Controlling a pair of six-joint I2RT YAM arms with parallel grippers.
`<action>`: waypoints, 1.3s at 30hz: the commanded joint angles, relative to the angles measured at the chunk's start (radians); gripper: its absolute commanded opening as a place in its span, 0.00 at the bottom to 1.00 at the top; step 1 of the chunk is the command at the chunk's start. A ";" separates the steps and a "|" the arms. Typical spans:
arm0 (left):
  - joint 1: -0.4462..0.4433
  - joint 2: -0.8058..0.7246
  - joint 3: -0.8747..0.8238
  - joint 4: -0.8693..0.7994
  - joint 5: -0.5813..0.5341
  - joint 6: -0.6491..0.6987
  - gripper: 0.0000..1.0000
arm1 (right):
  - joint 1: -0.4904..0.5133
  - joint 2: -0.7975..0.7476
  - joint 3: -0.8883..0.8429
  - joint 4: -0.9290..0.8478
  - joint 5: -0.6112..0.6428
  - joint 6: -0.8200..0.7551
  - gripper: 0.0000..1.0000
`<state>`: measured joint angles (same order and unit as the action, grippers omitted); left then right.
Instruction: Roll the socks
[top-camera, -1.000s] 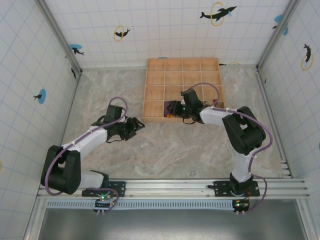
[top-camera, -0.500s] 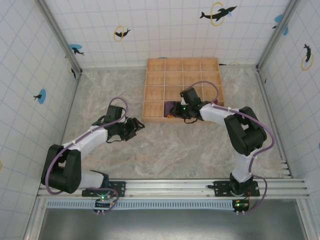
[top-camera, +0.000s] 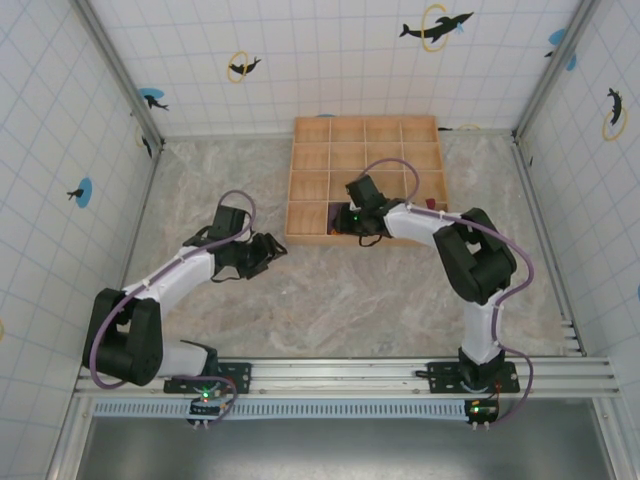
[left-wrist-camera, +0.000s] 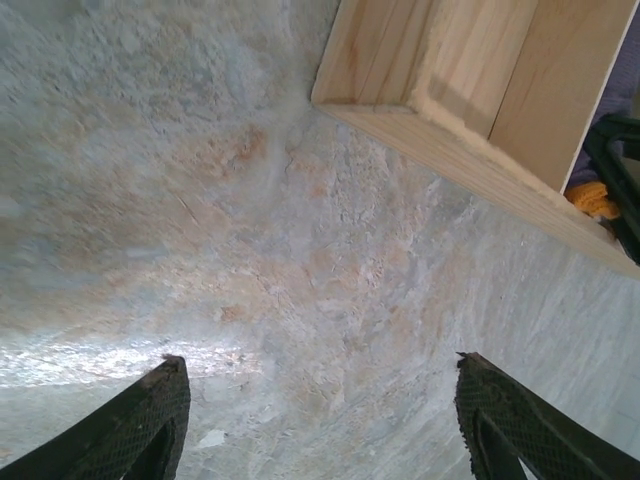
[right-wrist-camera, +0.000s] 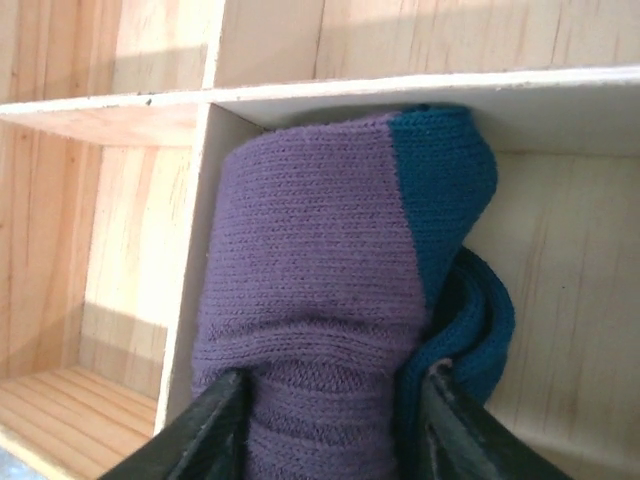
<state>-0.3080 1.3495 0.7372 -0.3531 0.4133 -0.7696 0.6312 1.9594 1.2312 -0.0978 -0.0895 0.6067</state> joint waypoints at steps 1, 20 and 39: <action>0.028 -0.005 0.068 -0.107 -0.111 0.103 0.74 | 0.022 -0.062 -0.105 0.027 0.049 -0.030 0.58; 0.276 -0.217 -0.356 0.622 -0.606 0.592 0.83 | -0.178 -0.604 -0.415 0.045 0.249 -0.264 0.99; 0.308 0.153 -0.749 1.649 -0.623 0.681 0.98 | -0.552 -0.891 -1.343 1.117 0.390 -0.530 0.99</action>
<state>-0.0090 1.4448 0.0193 1.0821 -0.1886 -0.1043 0.0853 1.0515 0.0036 0.5980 0.3130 0.1242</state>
